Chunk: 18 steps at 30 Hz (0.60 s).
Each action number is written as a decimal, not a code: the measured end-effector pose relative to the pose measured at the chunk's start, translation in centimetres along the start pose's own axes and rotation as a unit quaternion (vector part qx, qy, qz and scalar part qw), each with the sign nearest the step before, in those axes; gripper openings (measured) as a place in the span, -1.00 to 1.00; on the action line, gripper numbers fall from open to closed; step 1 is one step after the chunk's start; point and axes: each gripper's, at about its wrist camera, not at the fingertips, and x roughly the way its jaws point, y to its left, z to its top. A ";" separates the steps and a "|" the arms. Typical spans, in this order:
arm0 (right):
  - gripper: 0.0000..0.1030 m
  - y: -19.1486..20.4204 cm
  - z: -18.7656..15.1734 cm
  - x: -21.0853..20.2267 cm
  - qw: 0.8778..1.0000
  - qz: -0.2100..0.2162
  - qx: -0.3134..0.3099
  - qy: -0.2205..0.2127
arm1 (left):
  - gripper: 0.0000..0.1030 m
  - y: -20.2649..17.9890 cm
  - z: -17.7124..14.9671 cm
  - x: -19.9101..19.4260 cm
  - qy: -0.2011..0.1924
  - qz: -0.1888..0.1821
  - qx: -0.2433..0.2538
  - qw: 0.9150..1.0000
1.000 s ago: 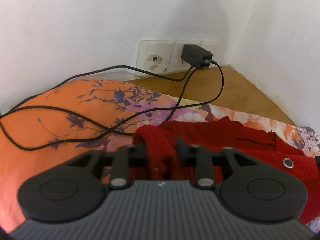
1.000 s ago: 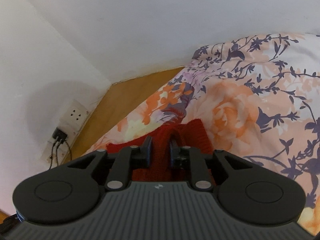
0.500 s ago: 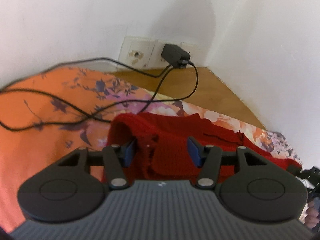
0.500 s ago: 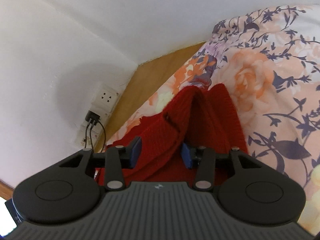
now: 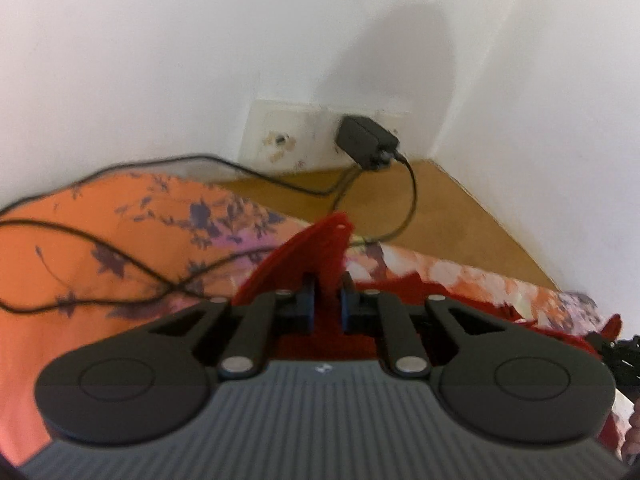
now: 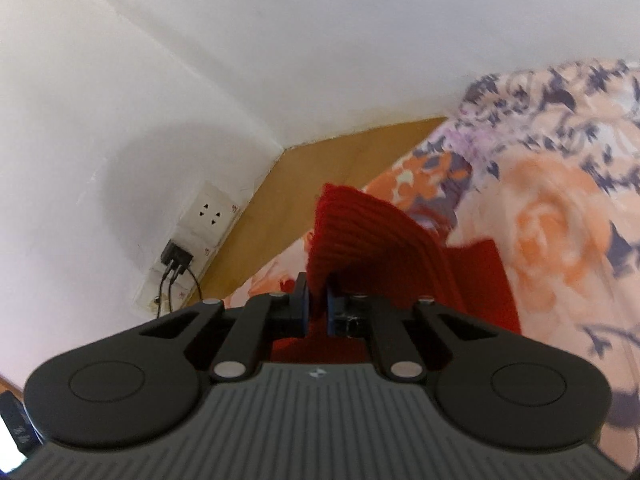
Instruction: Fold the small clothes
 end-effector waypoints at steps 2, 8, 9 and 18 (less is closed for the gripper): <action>-0.80 0.3 0.2 1.1 1.000 -0.014 -0.014 -0.003 | -0.59 0.2 0.2 0.3 -0.003 -0.002 -0.010 1.000; -0.41 0.1 -0.3 2.8 0.999 -0.030 -0.019 0.007 | -0.01 -0.2 0.4 0.4 -0.010 0.008 0.003 1.000; -0.31 0.0 -0.3 2.8 0.999 -0.027 -0.020 0.006 | 0.03 -0.4 0.4 0.4 -0.012 0.012 0.010 1.000; 0.40 1.0 -1.3 -1.1 0.997 -0.023 -0.058 -0.042 | 0.03 -1.1 -0.2 -1.7 0.002 0.032 0.047 0.998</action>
